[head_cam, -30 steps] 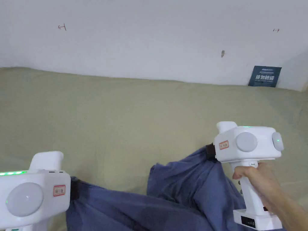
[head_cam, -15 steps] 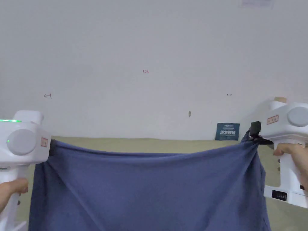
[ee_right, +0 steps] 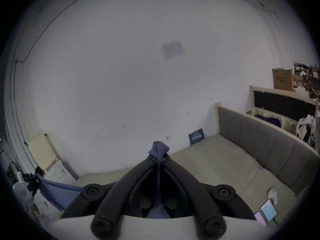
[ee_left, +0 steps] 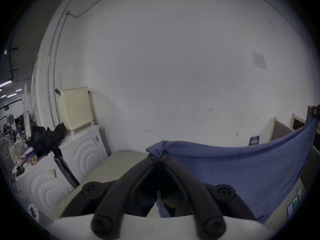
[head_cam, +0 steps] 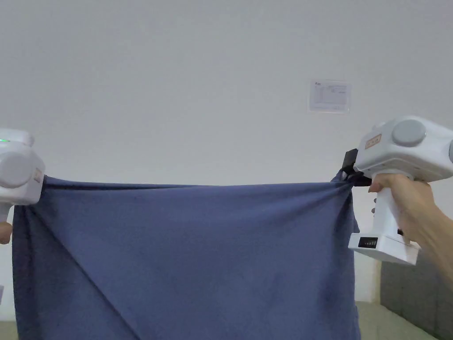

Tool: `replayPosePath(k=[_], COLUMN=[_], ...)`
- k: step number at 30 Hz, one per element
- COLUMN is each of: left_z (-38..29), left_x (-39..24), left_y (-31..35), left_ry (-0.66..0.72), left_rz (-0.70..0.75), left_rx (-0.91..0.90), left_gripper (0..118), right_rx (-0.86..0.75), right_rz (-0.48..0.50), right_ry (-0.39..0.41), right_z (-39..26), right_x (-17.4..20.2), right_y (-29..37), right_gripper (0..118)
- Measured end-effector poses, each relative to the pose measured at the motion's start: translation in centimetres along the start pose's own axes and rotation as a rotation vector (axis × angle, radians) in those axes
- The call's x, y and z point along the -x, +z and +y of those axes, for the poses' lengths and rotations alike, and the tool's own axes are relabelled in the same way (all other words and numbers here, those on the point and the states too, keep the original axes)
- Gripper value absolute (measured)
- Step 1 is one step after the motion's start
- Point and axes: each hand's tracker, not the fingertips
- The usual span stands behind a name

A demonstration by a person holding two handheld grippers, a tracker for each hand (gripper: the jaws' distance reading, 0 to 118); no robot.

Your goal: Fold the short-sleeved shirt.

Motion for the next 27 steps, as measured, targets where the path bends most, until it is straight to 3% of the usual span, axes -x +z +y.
replayPosePath(k=[4, 8, 10, 15, 22, 27], left_z=[3.4, 2.9, 1.2, -7.1, -23.9, -34.6], left_x=[0.1, -0.5, -1.0, -2.9, -6.1, -8.1], left_y=[-1.6, -2.2, -3.8, -9.0, -18.0, -22.1], left_ry=[-0.006, 0.0, -0.019, -0.092, -0.136, -0.195], left_rz=[0.022, 0.053, 0.07, 0.048, 0.064, 0.079], left_rx=[-0.073, -0.123, -0.092, 0.076, 0.351, 0.512], left_gripper=[0, 0, 0, 0, 0, 0], right_rx=[-0.079, -0.091, -0.042, 0.104, 0.389, 0.551], right_rz=[0.026, -0.004, -0.009, -0.058, -0.135, -0.19], right_ry=[-0.014, 0.108, 0.125, 0.114, 0.178, 0.161], right_z=[3.5, 3.1, 1.1, -6.6, -22.3, -33.4], right_x=[1.5, 3.0, 2.9, 0.1, -4.1, -7.7], right_y=[0.8, 0.8, -0.5, -6.7, -17.5, -23.5], right_gripper=[0, 0, 0, 0, 0, 0])
